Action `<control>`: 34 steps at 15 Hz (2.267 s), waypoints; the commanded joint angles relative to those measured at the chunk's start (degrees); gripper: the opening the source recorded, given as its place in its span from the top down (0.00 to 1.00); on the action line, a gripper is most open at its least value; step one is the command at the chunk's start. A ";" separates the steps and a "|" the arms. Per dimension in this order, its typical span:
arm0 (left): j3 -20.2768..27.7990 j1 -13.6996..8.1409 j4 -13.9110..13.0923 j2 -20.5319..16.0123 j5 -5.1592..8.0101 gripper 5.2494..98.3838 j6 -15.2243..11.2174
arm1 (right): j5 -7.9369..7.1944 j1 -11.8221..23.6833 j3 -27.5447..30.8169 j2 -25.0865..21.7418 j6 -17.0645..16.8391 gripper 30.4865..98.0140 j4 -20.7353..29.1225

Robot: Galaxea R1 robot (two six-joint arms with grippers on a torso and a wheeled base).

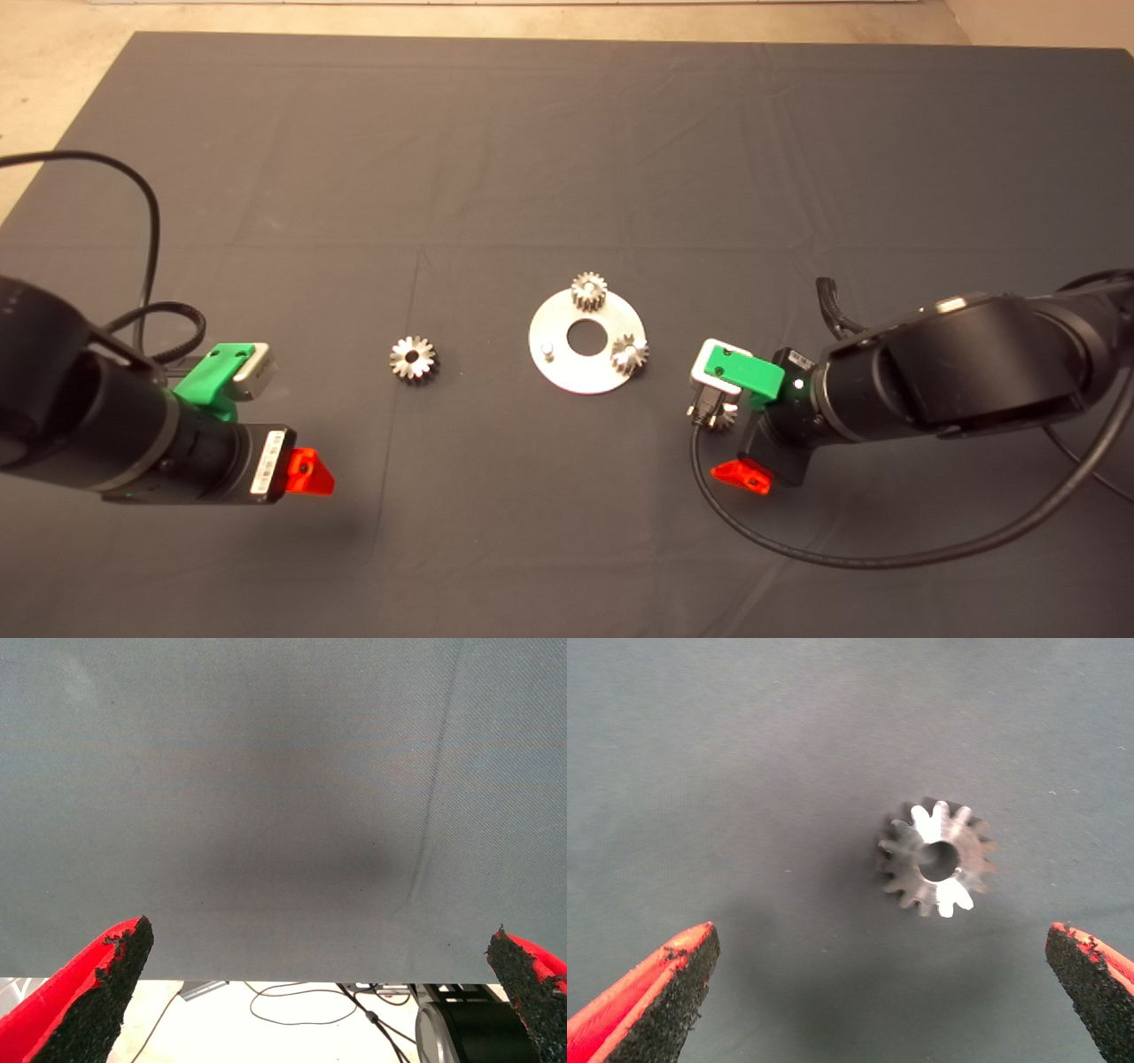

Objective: Remove an incorrectly installed larger gear and replace it with the correct smaller gear

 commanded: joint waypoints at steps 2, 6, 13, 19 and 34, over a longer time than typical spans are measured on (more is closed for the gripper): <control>0.15 -0.81 -1.05 -1.14 1.44 0.01 -0.16 | -7.33 -1.83 1.76 -0.95 0.31 0.00 -8.87; 0.58 -0.81 -1.05 -1.50 1.27 0.01 -0.16 | -7.33 -2.60 1.59 -1.47 0.65 0.00 -11.82; 0.68 -0.81 -3.08 -1.50 1.00 0.01 -0.16 | -7.33 -3.41 1.68 -2.01 4.68 0.00 -15.37; 0.68 -0.81 -3.52 -1.50 1.00 0.01 -0.16 | -7.33 -4.87 1.85 -2.01 14.08 0.00 -18.18; 0.68 -0.81 -3.60 -1.49 0.92 0.01 -0.25 | -7.33 -8.42 2.03 -2.62 15.78 0.00 -25.74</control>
